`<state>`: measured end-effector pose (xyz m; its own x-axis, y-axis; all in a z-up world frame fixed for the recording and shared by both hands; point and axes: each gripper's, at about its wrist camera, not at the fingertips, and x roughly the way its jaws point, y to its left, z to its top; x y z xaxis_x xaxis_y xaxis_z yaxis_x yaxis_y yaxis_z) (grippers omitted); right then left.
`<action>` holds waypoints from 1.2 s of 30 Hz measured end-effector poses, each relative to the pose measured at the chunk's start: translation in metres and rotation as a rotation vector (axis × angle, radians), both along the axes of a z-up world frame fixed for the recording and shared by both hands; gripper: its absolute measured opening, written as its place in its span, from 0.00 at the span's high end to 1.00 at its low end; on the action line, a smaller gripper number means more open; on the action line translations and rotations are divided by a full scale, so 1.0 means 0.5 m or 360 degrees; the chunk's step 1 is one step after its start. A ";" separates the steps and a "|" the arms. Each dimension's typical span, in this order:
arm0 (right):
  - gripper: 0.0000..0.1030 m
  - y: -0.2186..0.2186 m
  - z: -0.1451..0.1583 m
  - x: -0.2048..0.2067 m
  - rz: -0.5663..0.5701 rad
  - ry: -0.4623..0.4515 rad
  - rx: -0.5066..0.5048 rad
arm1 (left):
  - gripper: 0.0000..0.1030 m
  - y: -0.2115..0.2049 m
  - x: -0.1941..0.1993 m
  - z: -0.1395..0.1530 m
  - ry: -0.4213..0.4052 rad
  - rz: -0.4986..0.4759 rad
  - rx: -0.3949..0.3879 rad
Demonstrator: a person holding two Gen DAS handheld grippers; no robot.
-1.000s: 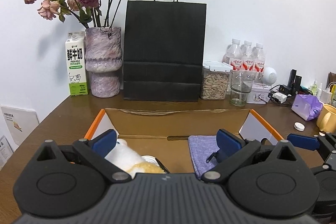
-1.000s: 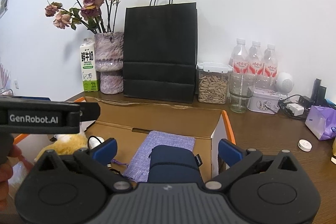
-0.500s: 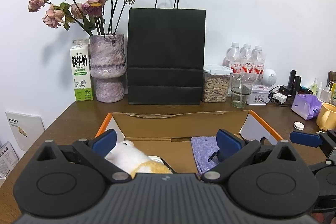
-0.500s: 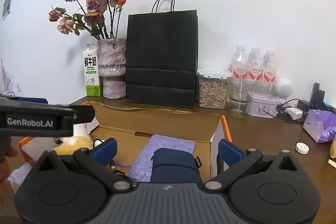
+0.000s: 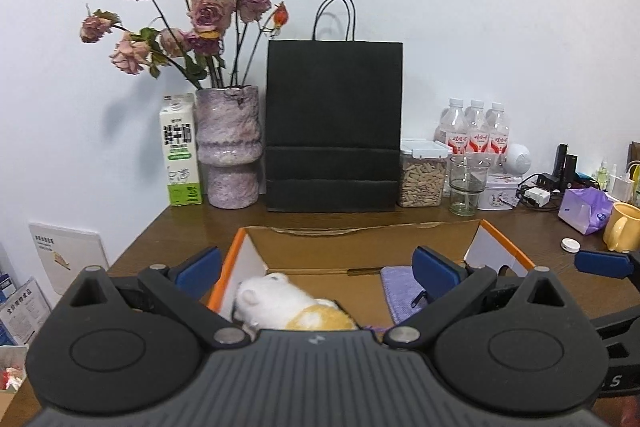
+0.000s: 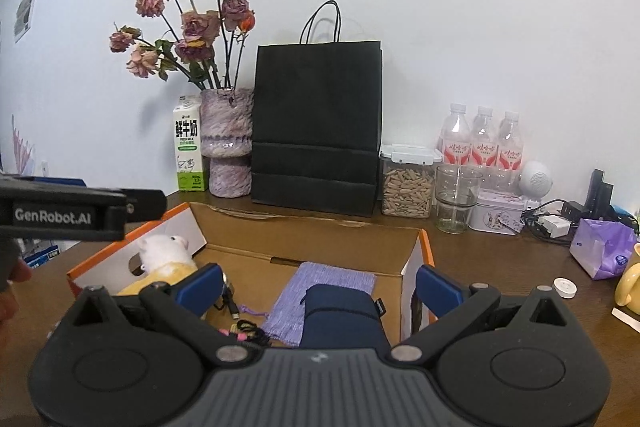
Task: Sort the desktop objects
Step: 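Withdraw both grippers from the box toward the plastic bag and tissue, then grasp the iridescent plastic bag with the left gripper while the right grasps the white tissue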
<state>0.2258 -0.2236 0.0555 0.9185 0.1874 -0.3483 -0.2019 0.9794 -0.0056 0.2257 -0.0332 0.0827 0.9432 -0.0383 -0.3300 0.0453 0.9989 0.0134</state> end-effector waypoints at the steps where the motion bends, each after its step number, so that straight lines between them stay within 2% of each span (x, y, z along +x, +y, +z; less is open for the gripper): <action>1: 0.00 0.000 0.001 -0.007 0.0002 0.0001 -0.0006 | 0.00 0.006 -0.007 0.000 0.0003 0.0005 0.0000; 12: 0.00 -0.010 -0.007 -0.080 -0.0013 0.0033 -0.0077 | 0.00 0.070 -0.058 -0.025 0.0096 0.0077 0.0044; 20: 0.00 -0.033 -0.054 -0.116 -0.0038 0.0153 -0.0104 | 0.00 0.106 -0.086 -0.077 0.0217 0.0103 0.0061; 28: 0.00 -0.052 -0.121 -0.118 -0.0069 0.0329 -0.0110 | 0.00 0.122 -0.083 -0.139 0.0350 0.0101 0.0055; 36: 0.00 -0.062 -0.142 -0.098 -0.0079 0.0366 -0.0034 | 0.00 0.103 -0.065 -0.167 0.0348 0.0063 0.0077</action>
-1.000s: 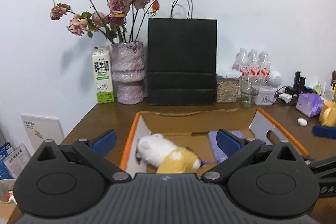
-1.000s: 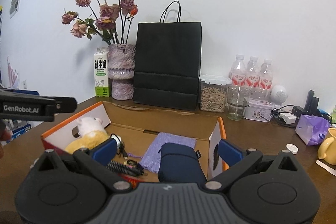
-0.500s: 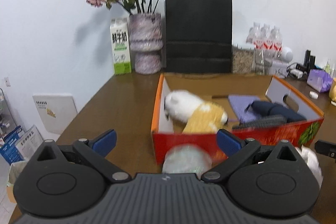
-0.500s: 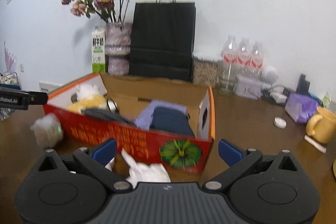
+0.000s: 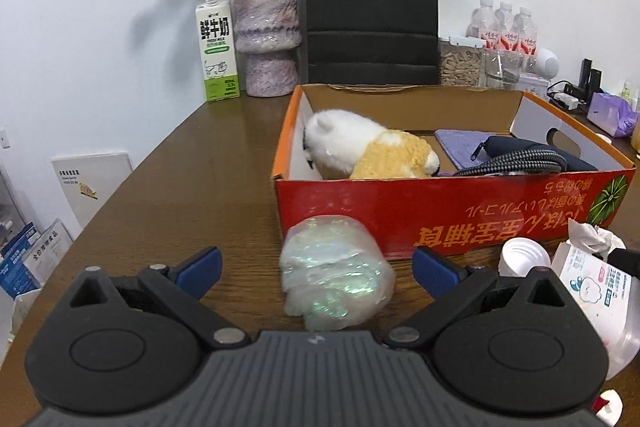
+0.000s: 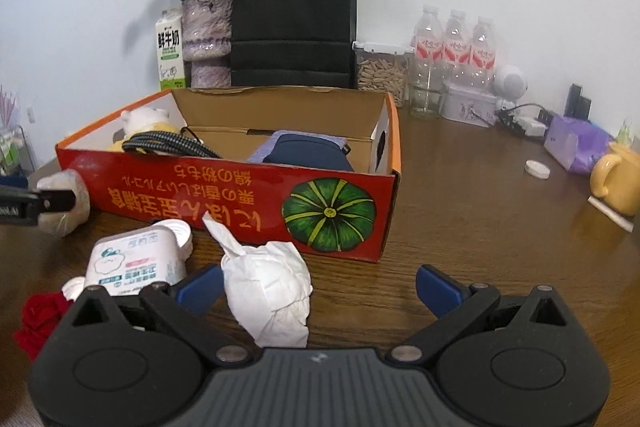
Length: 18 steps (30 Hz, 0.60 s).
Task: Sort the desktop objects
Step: 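Grasp the iridescent plastic bag with the left gripper while the right grasps the white tissue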
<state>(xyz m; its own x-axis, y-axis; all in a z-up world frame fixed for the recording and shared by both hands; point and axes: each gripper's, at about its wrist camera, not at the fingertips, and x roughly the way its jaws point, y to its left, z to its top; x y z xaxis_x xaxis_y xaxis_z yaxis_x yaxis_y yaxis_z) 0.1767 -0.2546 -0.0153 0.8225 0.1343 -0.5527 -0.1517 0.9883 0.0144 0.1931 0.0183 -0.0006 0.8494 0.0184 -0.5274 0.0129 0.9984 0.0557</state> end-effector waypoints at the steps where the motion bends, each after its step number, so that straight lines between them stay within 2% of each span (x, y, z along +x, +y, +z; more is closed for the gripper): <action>1: 0.00 -0.003 -0.002 0.003 -0.0004 0.0001 0.0020 | 0.00 -0.001 0.001 -0.003 -0.0007 -0.0004 -0.0010; 9: 0.02 -0.024 -0.007 0.013 -0.0028 0.0023 0.0127 | 0.00 0.003 0.002 -0.019 -0.0036 0.0016 -0.0053; 18: 0.11 -0.017 -0.011 0.019 -0.0017 0.0058 0.0101 | 0.00 0.006 0.002 -0.017 -0.0040 0.0043 -0.0058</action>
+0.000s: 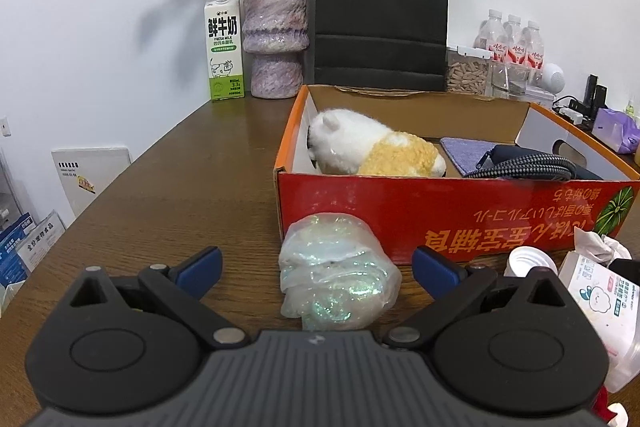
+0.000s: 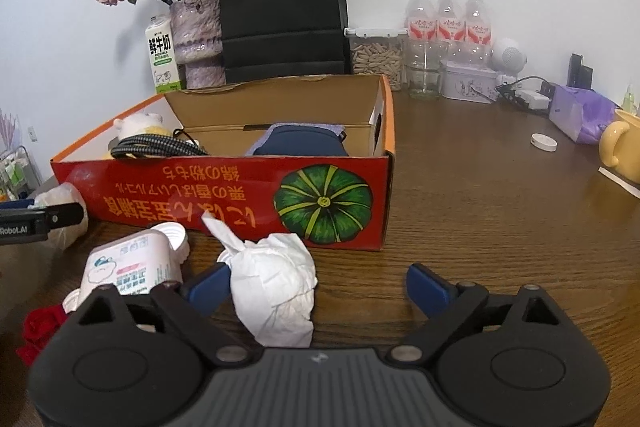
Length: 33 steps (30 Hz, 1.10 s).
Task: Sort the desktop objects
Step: 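Grasp the iridescent plastic bag with the left gripper while the right grasps the white tissue, then carry the plastic bag and tissue into the box and open both grippers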
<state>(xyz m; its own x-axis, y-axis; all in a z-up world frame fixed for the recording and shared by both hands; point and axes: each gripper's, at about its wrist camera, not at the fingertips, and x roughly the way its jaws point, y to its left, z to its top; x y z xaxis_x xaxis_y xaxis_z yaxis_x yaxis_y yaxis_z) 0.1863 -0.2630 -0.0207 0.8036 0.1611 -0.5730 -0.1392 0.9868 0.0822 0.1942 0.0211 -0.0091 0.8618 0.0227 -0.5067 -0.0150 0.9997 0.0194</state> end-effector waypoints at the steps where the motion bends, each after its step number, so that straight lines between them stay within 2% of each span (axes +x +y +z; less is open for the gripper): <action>1: 0.12 0.002 0.000 -0.001 0.0001 -0.0004 -0.0008 | 0.00 0.000 0.001 0.000 -0.0002 -0.0002 0.0000; 4: 0.21 0.007 0.001 -0.003 0.0016 -0.0008 -0.0024 | 0.03 0.001 -0.001 0.001 -0.0013 -0.0006 -0.0001; 5: 0.23 0.008 0.001 -0.004 0.0027 -0.0011 -0.0020 | 0.08 0.000 -0.002 0.002 -0.0018 -0.0008 0.0003; 6: 0.30 0.008 0.002 -0.005 0.0041 -0.0015 -0.0013 | 0.12 -0.002 -0.004 0.002 -0.0021 -0.0011 0.0008; 7: 0.35 0.009 0.003 -0.007 0.0055 -0.0025 -0.0008 | 0.19 -0.003 -0.004 0.003 -0.0025 -0.0017 0.0014; 9: 0.65 0.010 0.005 -0.011 0.0072 -0.0040 0.0000 | 0.34 -0.005 -0.005 0.002 -0.0022 -0.0031 0.0015; 10: 0.73 0.010 0.005 -0.011 0.0078 -0.0031 0.0004 | 0.46 -0.004 -0.005 0.001 -0.0015 -0.0040 0.0007; 11: 0.79 0.011 0.003 -0.009 0.0086 -0.0008 0.0010 | 0.51 -0.003 -0.004 0.001 -0.0011 -0.0043 -0.0002; 13: 0.79 0.010 0.003 -0.010 0.0101 -0.0005 0.0028 | 0.57 -0.001 -0.008 0.001 -0.0022 -0.0047 -0.0018; 17: 0.82 0.011 0.009 -0.022 0.0089 -0.0059 0.0027 | 0.60 -0.003 -0.016 0.003 -0.0054 -0.0057 -0.0022; 26: 0.83 0.004 0.019 -0.041 0.0079 -0.0167 0.0032 | 0.60 -0.004 -0.039 0.013 -0.0112 -0.0050 -0.0017; 33: 0.83 0.013 0.056 -0.064 0.0106 -0.0278 0.0023 | 0.60 -0.008 -0.062 0.068 -0.0209 -0.0080 -0.0088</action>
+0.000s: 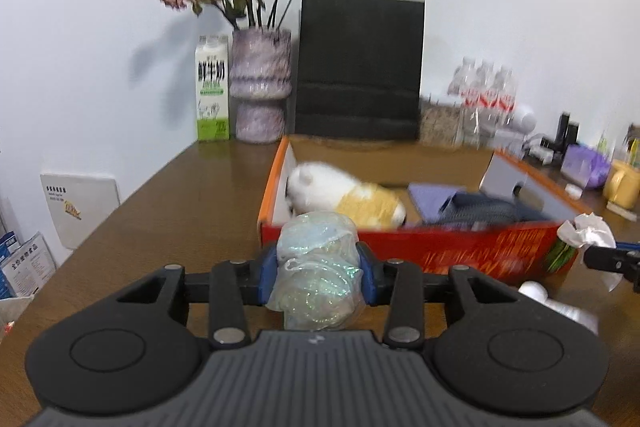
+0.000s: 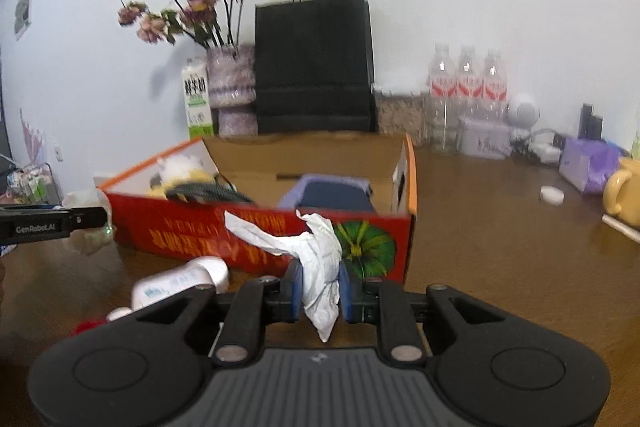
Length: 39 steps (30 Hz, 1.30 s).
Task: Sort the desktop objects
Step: 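Carry the plastic bag and tissue into the box and open both grippers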
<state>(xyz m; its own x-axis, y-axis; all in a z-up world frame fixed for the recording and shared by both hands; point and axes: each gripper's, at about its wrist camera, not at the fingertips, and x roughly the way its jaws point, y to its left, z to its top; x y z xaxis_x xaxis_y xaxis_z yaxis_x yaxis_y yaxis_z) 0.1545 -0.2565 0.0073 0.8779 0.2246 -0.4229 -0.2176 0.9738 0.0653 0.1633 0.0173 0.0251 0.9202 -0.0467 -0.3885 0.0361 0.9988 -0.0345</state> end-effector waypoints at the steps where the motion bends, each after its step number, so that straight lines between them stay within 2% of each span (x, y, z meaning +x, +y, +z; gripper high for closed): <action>1: 0.83 0.001 0.010 -0.003 0.0003 -0.0025 -0.0003 | 0.59 -0.003 -0.001 0.011 -0.0020 -0.0007 -0.0006; 10: 0.83 0.033 0.115 0.025 0.0058 -0.0218 -0.0022 | 0.59 -0.057 0.054 0.109 -0.0154 -0.0113 -0.0019; 16: 0.83 0.058 0.143 0.095 0.0031 -0.0224 -0.0015 | 0.59 -0.099 0.126 0.130 -0.0180 -0.0113 -0.0028; 23: 0.83 0.077 0.124 0.209 -0.0004 -0.0152 -0.0020 | 0.59 -0.123 0.211 0.107 -0.0105 -0.0077 -0.0047; 28: 0.83 0.066 0.083 0.270 -0.0015 -0.0064 0.0012 | 0.59 -0.134 0.249 0.074 -0.0037 -0.0055 0.0021; 39: 0.83 0.060 0.044 0.278 -0.0021 -0.0007 -0.0018 | 0.58 -0.148 0.266 0.037 0.0044 -0.0035 0.0099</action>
